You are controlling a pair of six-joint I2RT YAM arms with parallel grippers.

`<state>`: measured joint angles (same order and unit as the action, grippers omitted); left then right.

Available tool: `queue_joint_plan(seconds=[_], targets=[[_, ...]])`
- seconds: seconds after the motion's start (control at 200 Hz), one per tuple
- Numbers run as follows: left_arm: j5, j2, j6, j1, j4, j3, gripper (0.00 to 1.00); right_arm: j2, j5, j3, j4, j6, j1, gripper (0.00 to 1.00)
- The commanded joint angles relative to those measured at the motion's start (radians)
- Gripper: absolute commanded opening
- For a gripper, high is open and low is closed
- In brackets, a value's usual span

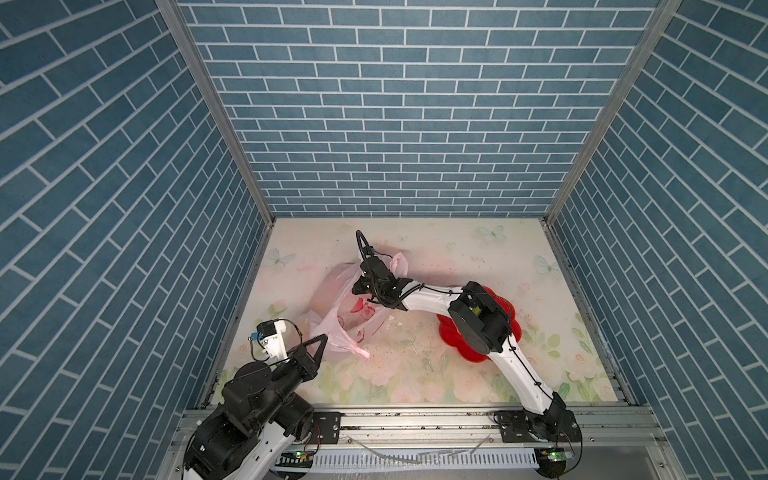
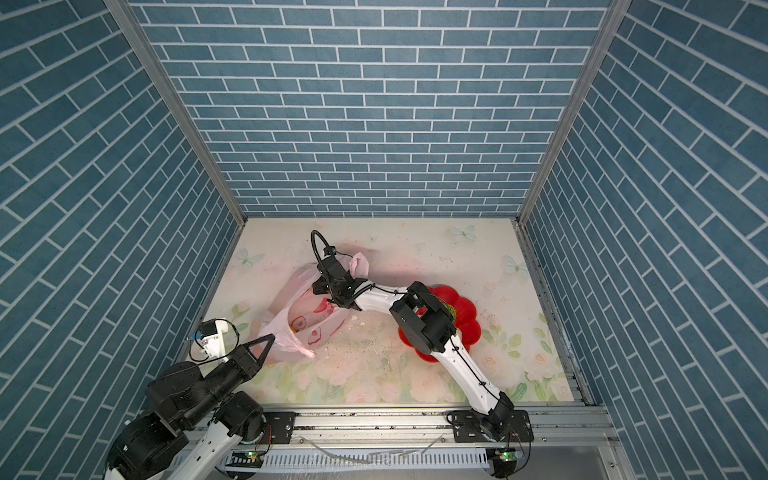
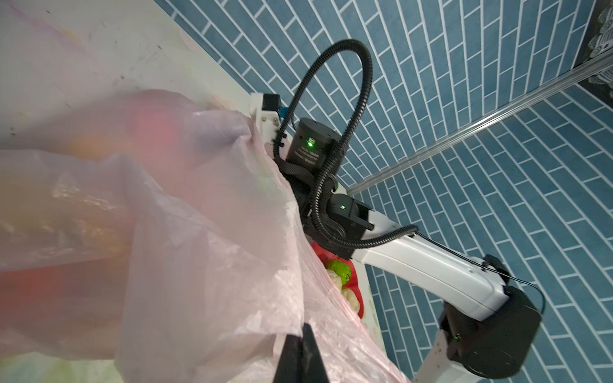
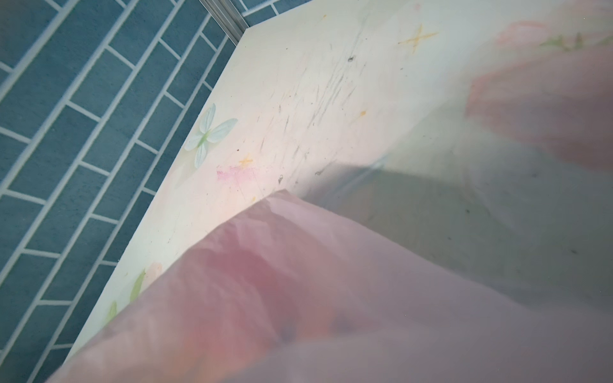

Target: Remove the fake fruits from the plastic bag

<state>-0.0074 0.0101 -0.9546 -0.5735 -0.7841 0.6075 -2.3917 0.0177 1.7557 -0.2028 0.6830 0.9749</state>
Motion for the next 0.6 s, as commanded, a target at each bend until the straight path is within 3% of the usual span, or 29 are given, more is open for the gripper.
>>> queue_joint_plan(seconds=[0.0, 0.25, 0.455, 0.595], targets=[[-0.077, -0.012, 0.076, 0.001, -0.027, 0.0, 0.0, 0.116, -0.027, -0.089, -0.038, -0.029, -0.001, 0.2], [-0.031, -0.015, 0.114, 0.002, 0.019, -0.054, 0.0, 0.268, -0.047, -0.241, -0.053, -0.048, -0.003, 0.17], [-0.051, -0.013, 0.128, 0.002, 0.018, -0.049, 0.0, 0.419, 0.034, -0.418, -0.061, -0.073, -0.001, 0.13], [-0.075, -0.01, 0.114, 0.0, 0.054, -0.046, 0.0, 0.506, -0.008, -0.445, 0.086, -0.152, 0.001, 0.2]])
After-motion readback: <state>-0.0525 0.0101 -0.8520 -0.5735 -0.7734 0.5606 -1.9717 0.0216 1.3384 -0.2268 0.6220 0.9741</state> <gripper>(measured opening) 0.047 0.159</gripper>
